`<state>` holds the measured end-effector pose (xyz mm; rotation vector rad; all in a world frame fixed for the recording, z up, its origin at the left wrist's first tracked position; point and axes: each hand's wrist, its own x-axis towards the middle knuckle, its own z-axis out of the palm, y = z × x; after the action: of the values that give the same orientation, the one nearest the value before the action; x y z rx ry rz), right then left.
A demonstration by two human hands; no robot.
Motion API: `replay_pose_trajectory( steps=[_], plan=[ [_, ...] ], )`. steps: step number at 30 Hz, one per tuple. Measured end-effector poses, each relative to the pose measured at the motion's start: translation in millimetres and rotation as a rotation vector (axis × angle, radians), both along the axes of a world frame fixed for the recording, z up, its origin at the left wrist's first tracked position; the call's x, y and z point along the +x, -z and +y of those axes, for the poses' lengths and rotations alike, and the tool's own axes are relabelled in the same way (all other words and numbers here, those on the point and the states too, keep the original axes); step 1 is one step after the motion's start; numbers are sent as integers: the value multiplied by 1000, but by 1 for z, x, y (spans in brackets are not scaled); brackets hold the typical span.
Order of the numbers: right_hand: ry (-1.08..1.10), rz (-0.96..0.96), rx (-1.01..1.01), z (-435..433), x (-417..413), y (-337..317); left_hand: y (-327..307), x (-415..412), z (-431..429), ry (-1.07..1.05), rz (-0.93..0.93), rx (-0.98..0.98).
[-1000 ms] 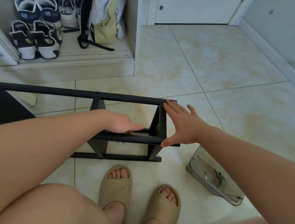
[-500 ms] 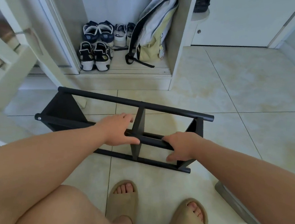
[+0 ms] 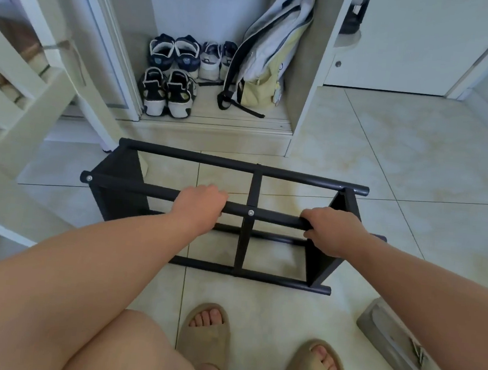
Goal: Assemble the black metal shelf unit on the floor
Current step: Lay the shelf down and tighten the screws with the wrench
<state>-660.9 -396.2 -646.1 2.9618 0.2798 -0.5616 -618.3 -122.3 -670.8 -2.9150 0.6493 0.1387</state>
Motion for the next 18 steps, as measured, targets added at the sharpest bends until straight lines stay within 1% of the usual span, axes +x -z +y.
replay_pose_trajectory(
  steps=[5,10,15,18],
  plan=[
    [111,-123,64,-21,-6,-5,-12,-5,-18,17,-87,-55],
    [107,-244,-6,-32,-8,11,-2,-7,-28,16,-79,-82],
    [136,-338,36,-35,27,40,23,22,-33,-47,-89,-130],
    [140,-382,27,-33,60,65,41,53,-39,-113,-103,-115]
  ],
)
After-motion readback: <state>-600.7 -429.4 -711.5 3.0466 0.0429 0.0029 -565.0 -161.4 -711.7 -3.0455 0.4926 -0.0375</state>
